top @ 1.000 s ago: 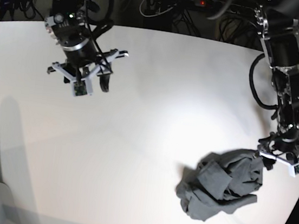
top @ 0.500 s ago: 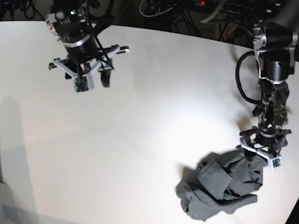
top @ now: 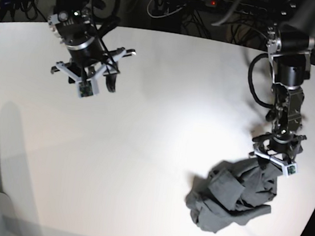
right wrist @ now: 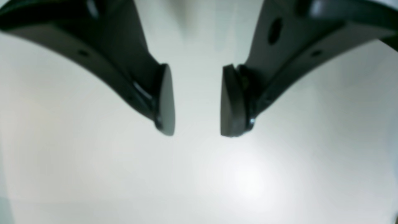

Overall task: Layout the t-shirt on the table in an organized manner, then fold the t-shirt properly
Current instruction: 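Move the left gripper down onto the crumpled grey t-shirt and grasp it, then lift the grey t-shirt with the left gripper and shake it loose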

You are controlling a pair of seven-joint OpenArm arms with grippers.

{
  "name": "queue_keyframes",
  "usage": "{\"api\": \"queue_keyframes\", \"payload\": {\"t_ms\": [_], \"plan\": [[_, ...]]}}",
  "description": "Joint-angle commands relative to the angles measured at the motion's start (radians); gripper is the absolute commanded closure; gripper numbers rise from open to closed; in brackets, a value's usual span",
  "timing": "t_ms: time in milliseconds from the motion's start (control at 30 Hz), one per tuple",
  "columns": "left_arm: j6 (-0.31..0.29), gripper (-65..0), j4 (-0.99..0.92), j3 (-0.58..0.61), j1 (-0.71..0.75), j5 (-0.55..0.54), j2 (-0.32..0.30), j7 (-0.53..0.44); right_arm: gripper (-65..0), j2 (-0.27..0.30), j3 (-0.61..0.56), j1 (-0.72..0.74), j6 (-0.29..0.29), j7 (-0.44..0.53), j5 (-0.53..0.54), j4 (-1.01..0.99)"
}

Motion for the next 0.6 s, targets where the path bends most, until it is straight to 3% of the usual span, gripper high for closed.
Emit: {"api": "queue_keyframes", "payload": {"t_ms": [0,67,133,267,367,433,567], "plan": [[-0.001,-40.0,0.006,-0.001,-0.019,-0.005,-0.011,0.008,-25.1,0.003,0.000,0.004,0.006,0.025,0.003,0.013],[-0.004,-34.8,0.006,0.002,-0.019,-0.005,-0.011,0.008,-25.1,0.003,0.000,0.004,0.006,0.025,0.003,0.008],[-0.004,-25.7,0.006,0.004,-0.025,-0.003,-0.011,0.008,-25.1,0.003,0.000,0.002,0.006,0.025,0.003,0.008],[-0.004,-0.1,-0.048,0.002,-0.065,0.000,-0.011,0.008,-25.1,0.003,0.000,0.002,0.006,0.025,0.003,0.008],[-0.004,-2.2,-0.085,0.002,-0.089,-0.002,-0.011,0.008,-25.1,0.003,0.003,-0.004,0.006,0.025,0.003,0.008],[-0.006,-0.2,-0.051,0.007,-0.086,0.000,-0.011,0.015,-25.1,0.003,0.001,-0.007,0.006,0.025,0.003,0.008],[-0.006,-0.7,0.174,0.007,-0.013,-0.005,0.000,0.118,-25.1,0.001,0.001,-0.007,0.006,0.025,0.003,0.001]]}}
